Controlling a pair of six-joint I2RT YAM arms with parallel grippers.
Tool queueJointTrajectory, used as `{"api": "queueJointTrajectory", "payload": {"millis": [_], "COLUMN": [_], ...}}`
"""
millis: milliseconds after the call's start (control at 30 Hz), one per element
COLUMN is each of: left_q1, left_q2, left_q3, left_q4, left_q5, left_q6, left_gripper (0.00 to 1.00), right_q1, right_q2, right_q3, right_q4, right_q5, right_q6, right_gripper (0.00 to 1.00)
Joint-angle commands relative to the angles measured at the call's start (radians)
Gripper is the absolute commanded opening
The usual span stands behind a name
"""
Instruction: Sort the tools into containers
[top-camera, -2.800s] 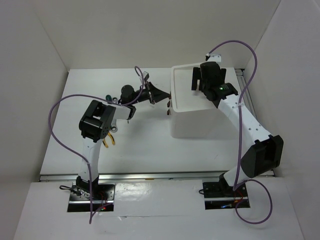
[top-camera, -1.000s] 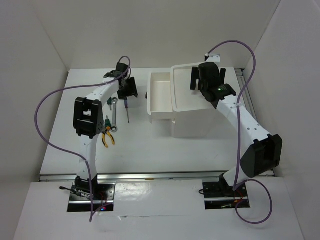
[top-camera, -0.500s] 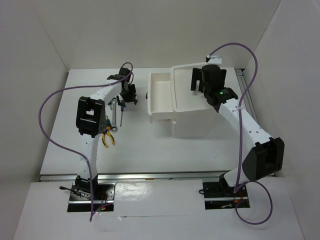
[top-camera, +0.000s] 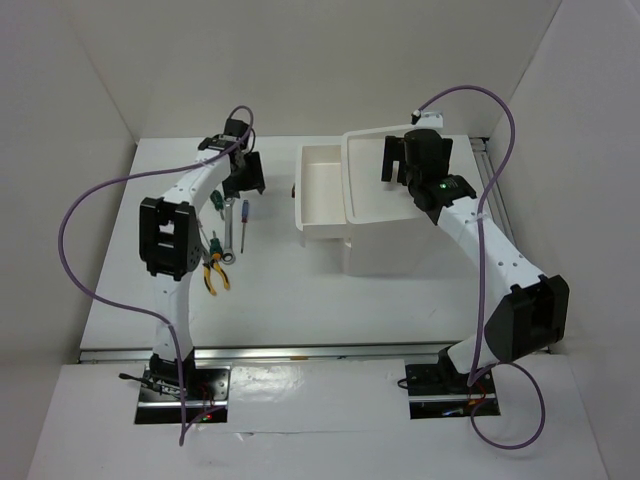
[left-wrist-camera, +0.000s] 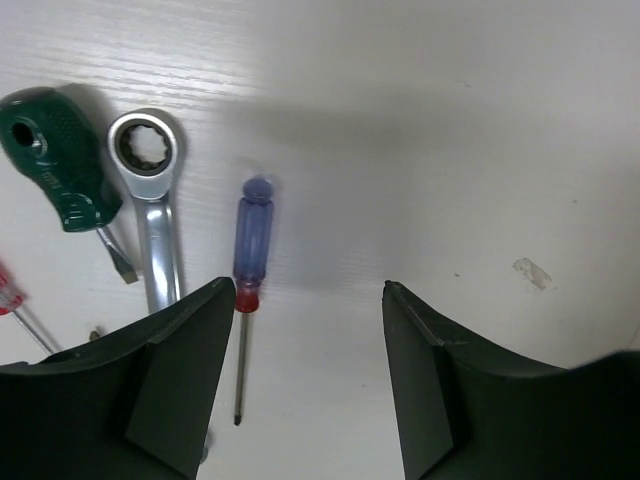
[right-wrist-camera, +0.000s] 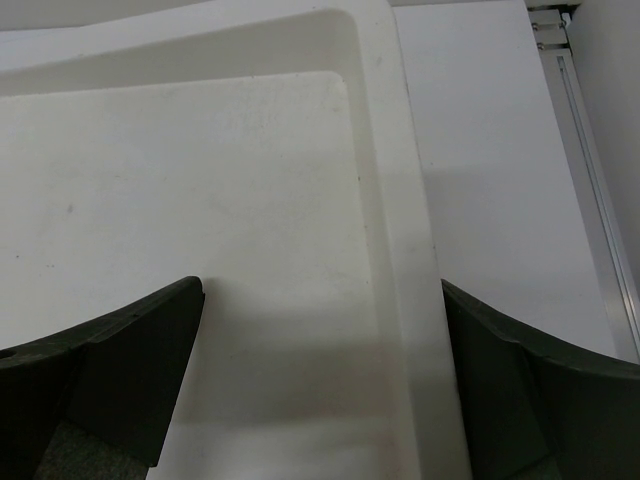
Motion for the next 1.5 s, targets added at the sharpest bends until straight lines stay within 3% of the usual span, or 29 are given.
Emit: {"api": "queueJointTrajectory", "payload": {"millis": [0,467,567,600,633,733,800,833,933,1067,1133,1333,1467], "left_q1": [0.043,0.024,0.003,0.003,0.003,0.003,0.003,0.003,0.003,0.003,0.003,-0.019,-0.089], "left_q2": [0.022,0.132,0.144,0.158,0.169,0.213,0.214,0.214,0.120,-0.177,-0.246,-0.291,-0.282], "left_q3": [0.007,-0.013,-0.022,-0.022,-0.038,-0.024,-0.010,0.008,0.028,0.028,0.099,0.326,0.326], "left_q4": [-0.037,-0.026,-0.049,-0.061,-0.061,-0.098,-0.107,-0.116,-0.097,0.012,0.041,0.041,0.101], "left_q5": [0.004,0.009,-0.029,-0.047,-0.057,-0.078,-0.078,-0.065,0.021,0.179,0.235,0.460,0.492], "left_q6": [0.029,0.029,0.029,0.029,0.017,0.016,0.016,0.016,0.006,-0.017,-0.034,-0.131,-0.206], "left_gripper": [0.73,0.70,0.58,0.34,0.26,0.22,0.04,0.00,0.00,0.00,0.00,0.00,0.00], "right_q1": [0.010,0.010,0.010,0.010,0.010,0.010,0.010,0.010,-0.001,-0.010,-0.019,-0.029,-0.029], "right_q2": [0.060,0.060,0.051,0.051,0.050,0.032,0.021,0.021,0.021,0.012,0.012,0.012,0.012], "right_q3": [-0.052,-0.052,-0.052,-0.052,-0.052,-0.052,-0.052,-0.061,-0.061,-0.095,-0.095,-0.095,-0.104], "right_q4": [-0.103,-0.103,-0.103,-0.103,-0.103,-0.103,-0.103,-0.103,-0.113,-0.113,-0.113,-0.122,-0.122], "right_q5": [-0.133,-0.123,-0.123,-0.123,-0.123,-0.123,-0.123,-0.123,-0.133,-0.123,-0.123,-0.123,-0.123], "right_q6": [0.065,0.055,0.055,0.055,0.065,0.065,0.065,0.065,0.055,0.055,0.055,0.055,0.046], "right_gripper": [1.00,1.00,1.00,1.00,1.00,1.00,1.00,1.00,1.00,1.00,1.00,1.00,1.00]}}
